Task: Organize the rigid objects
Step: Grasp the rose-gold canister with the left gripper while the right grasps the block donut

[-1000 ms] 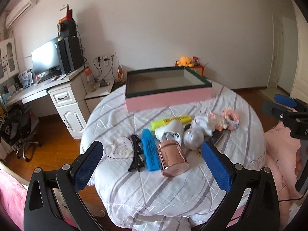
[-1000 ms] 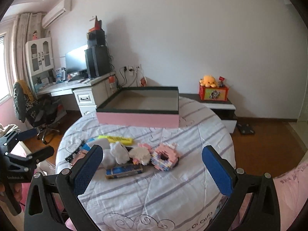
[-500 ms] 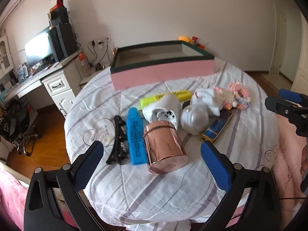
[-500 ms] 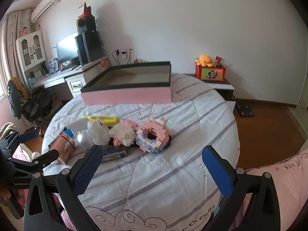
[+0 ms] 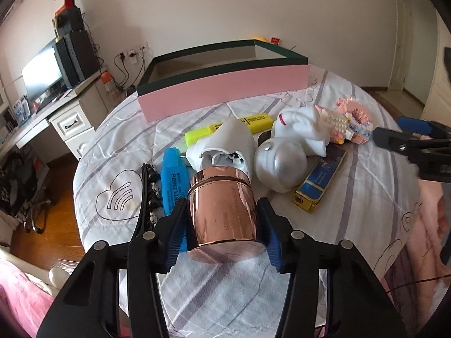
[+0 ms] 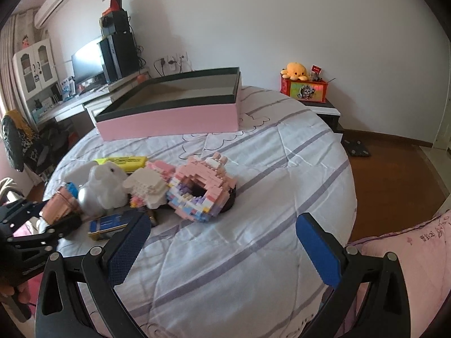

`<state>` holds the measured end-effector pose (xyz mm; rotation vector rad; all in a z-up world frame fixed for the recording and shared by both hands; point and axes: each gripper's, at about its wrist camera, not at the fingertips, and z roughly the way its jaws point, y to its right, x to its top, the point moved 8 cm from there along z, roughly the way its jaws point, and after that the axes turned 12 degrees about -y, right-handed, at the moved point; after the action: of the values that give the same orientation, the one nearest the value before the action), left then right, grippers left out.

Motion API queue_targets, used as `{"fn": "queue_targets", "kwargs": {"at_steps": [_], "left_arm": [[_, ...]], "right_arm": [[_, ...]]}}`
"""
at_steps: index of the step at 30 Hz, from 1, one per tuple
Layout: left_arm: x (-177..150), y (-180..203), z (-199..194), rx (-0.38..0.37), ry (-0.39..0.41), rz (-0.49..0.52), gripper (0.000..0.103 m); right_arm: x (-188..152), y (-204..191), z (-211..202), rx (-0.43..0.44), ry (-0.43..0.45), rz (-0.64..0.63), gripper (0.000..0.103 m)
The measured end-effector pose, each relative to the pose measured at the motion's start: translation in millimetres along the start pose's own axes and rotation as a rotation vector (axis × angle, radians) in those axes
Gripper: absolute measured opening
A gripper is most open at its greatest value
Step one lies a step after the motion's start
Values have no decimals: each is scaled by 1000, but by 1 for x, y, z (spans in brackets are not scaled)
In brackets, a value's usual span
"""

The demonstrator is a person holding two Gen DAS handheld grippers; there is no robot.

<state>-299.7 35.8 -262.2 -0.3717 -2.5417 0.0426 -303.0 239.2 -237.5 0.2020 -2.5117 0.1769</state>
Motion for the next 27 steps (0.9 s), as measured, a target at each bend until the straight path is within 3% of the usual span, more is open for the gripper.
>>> {"fn": "queue_targets", "kwargs": {"at_steps": [11,12,14,16,27], "left_arm": [[2,-4,-7,-78,-2,9,48],[2,-4,-7,-83,1,9,48],[2,-5,-8,-94,2,10,48],[2,-6,-9,-101,6,6,48],[4,-11,-21,-148,34,-12,48]], "right_arm": [[14,-3,33,-32,-62,-39,101],[15,-3,33,-18,-60,-34,98],[15,-4,34,11,-67,-33,77],[16,-6,33,38,-60,-33,63],[14,-3,9,-5,-37,-42,63]]}}
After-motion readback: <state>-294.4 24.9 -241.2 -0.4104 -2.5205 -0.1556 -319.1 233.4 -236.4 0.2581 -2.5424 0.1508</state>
